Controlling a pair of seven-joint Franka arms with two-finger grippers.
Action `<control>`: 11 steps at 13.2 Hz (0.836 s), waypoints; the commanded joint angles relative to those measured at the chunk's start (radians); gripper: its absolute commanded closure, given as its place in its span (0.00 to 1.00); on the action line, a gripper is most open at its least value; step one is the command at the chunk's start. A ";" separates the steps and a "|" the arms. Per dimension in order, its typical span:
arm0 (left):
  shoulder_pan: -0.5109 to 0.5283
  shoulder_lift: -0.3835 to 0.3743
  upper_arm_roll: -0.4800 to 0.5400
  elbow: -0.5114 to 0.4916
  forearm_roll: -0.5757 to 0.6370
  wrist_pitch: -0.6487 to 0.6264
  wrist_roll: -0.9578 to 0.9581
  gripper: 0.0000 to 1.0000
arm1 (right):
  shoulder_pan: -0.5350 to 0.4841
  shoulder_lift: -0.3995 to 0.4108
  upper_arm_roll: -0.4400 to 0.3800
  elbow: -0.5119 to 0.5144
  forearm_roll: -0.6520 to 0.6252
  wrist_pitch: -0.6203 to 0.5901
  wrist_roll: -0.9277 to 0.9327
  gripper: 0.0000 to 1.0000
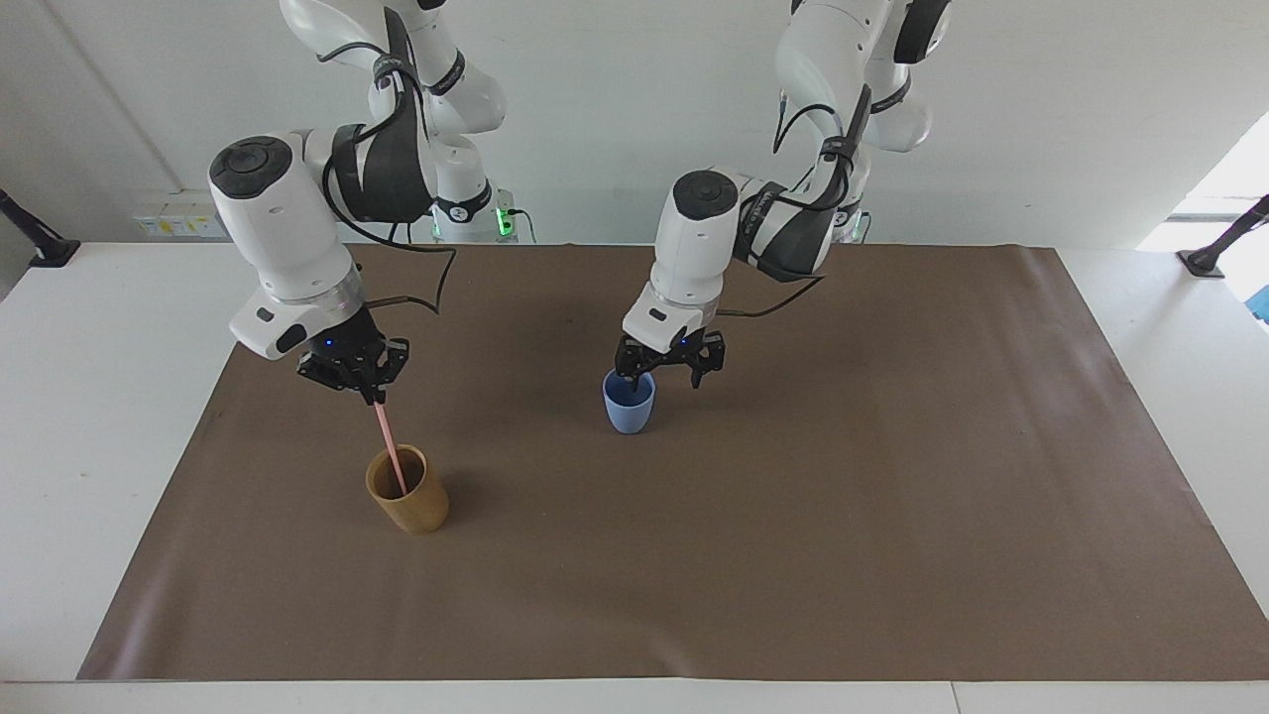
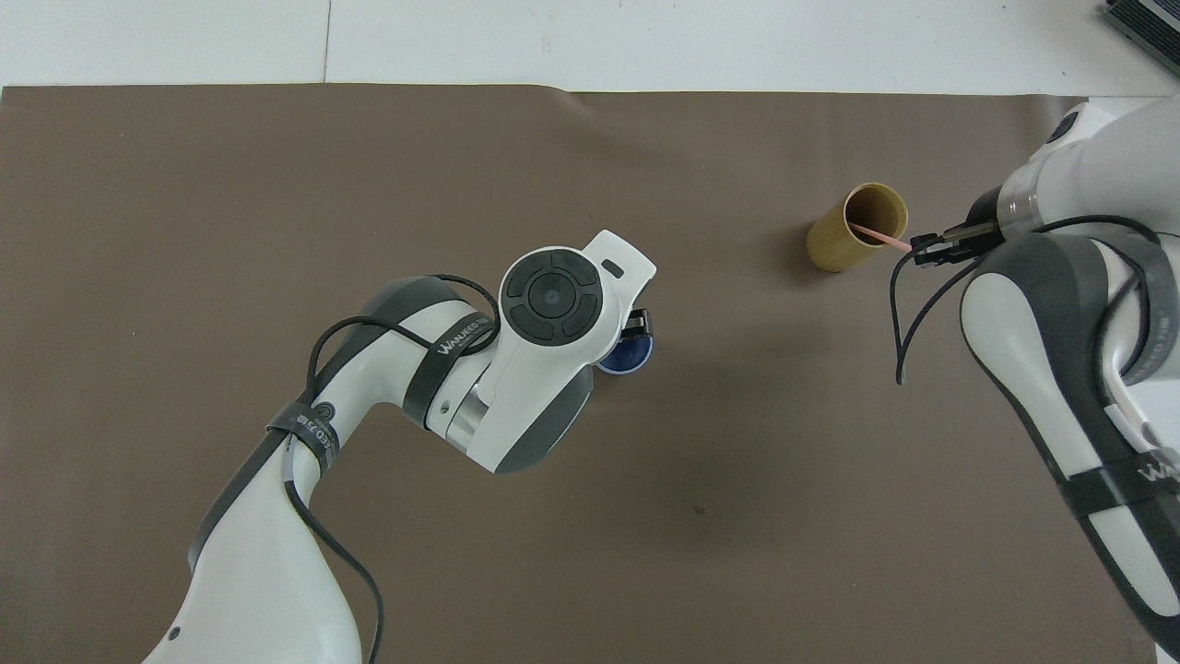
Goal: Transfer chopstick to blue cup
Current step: 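Release the cup with the left gripper while the right gripper grasps the stick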
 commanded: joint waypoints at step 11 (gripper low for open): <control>0.462 -0.291 -0.004 -0.103 0.009 -0.353 0.636 0.00 | -0.007 -0.172 0.082 0.110 0.102 -0.251 0.189 1.00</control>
